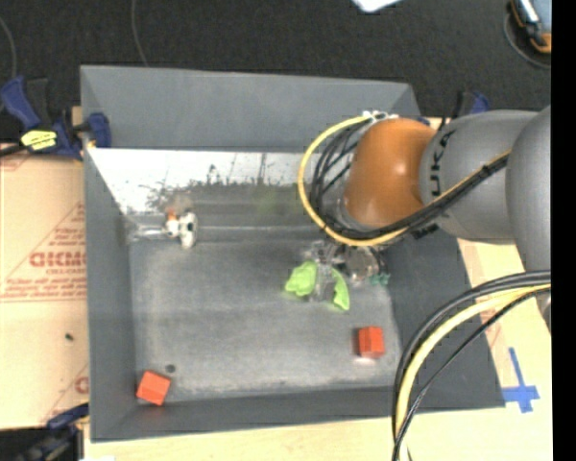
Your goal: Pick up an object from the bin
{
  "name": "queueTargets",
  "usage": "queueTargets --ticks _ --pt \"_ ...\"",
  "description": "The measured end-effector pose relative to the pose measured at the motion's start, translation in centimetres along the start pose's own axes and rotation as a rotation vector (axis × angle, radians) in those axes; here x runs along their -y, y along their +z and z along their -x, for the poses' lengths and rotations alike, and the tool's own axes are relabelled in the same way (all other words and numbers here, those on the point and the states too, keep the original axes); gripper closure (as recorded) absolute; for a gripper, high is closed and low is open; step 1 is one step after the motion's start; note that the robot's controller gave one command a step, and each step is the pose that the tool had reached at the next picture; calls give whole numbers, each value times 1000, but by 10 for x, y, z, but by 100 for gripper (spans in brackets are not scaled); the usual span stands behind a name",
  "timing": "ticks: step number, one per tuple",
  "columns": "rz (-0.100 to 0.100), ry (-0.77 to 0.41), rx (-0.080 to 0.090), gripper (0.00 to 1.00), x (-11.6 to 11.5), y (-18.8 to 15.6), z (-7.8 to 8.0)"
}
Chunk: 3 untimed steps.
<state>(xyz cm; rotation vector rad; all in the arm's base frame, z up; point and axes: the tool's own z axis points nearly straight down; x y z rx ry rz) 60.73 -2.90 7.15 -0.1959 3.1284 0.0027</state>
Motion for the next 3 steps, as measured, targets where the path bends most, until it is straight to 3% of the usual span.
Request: queueTargets --ticks 1,2,3 --pt "-1 -15 -2 100 -2 -100 -2" --pt "-4 -65 14 100 17 -205 23" --pt "-1 16 2 100 5 -296 10"
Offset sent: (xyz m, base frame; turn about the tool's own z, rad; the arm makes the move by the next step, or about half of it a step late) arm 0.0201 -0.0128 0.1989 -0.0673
